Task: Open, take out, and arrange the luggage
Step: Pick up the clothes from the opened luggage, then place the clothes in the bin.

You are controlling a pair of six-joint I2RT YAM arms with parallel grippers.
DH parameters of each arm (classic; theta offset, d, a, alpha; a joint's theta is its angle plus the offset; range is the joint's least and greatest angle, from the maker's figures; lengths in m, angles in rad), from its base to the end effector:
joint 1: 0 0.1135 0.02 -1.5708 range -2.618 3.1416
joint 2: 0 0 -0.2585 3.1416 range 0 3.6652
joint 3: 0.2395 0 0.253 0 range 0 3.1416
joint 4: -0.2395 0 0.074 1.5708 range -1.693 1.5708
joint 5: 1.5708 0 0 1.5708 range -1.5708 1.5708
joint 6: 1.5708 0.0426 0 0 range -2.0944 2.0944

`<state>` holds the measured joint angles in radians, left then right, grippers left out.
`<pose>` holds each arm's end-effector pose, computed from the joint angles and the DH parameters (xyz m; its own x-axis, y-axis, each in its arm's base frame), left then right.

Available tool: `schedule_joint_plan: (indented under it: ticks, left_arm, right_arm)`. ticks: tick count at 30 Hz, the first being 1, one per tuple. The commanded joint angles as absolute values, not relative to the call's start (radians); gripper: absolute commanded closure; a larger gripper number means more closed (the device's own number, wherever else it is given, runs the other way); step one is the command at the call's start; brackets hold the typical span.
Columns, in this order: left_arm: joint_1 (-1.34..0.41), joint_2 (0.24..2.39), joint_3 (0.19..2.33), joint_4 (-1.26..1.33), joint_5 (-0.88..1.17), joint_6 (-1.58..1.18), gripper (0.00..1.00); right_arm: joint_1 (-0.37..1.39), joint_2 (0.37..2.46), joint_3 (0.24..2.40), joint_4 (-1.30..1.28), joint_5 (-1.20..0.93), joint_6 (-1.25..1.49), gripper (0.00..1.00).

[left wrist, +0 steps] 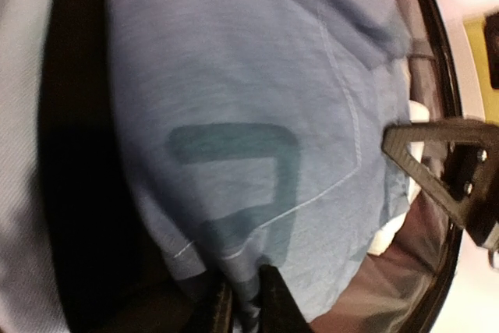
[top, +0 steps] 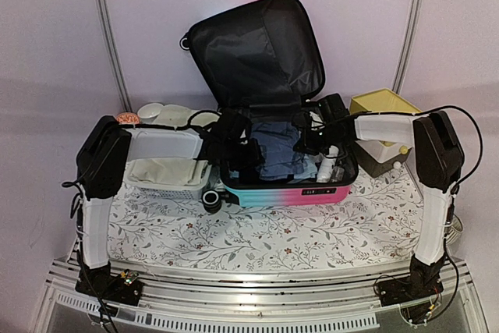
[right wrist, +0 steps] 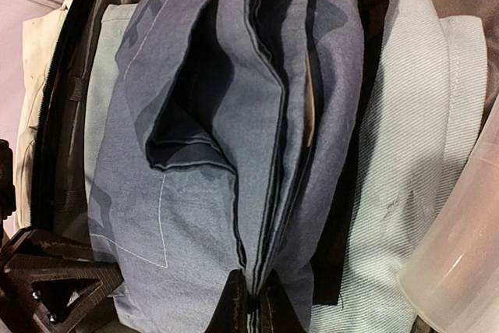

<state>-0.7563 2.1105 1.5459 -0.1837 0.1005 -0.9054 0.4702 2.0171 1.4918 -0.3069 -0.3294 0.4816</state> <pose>0.3447 -0.3310 0.1753 -0.8847 -0.2414 -0.3987 0.0652 0.7829 -0.6187 0.3961 0.2167 0.1908 -0.8727 0.0481 -0.4859 -0.2467 0.8153 0.5238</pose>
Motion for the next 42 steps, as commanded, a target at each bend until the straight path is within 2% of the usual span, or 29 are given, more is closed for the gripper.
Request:
schedule_joint_plan:
  ticks: [1, 2, 5, 14, 18, 23, 30, 35, 42]
  left_arm:
    - [-0.755, 2.171, 1.607, -0.153, 0.203, -0.873, 0.96]
    - [-0.752, 2.181, 1.633, -0.164, 0.214, -0.861, 1.00]
    - [-0.754, 2.173, 1.697, -0.208, 0.189, -0.794, 1.00]
    - [-0.761, 1.977, 1.689, -0.253, 0.128, -0.697, 1.00]
    - [-0.761, 1.906, 1.742, -0.368, 0.108, -0.640, 1.00]
    - [-0.743, 1.835, 1.704, -0.444, 0.064, -0.597, 1.00]
    - [-0.684, 1.695, 1.557, -0.486, 0.030, -0.585, 1.00]
    - [-0.564, 1.555, 1.379, -0.437, 0.034, -0.571, 1.00]
    - [-0.432, 1.402, 1.180, -0.423, -0.059, -0.516, 1.00]
  right_arm:
    - [0.479, 1.958, 1.485, -0.317, -0.379, 0.470, 0.97]
    - [0.479, 1.949, 1.485, -0.317, -0.382, 0.471, 0.97]
    - [0.479, 1.911, 1.481, -0.319, -0.398, 0.468, 0.97]
    - [0.527, 1.780, 1.481, -0.309, -0.422, 0.474, 0.97]
    - [0.560, 1.742, 1.486, -0.264, -0.431, 0.499, 0.97]
    - [0.612, 1.733, 1.486, -0.171, -0.432, 0.544, 0.98]
    - [0.698, 1.827, 1.559, -0.070, -0.433, 0.605, 0.98]
    - [0.794, 1.944, 1.623, 0.059, -0.385, 0.663, 0.98]
    - [0.899, 2.179, 1.847, 0.103, -0.352, 0.690, 0.98]
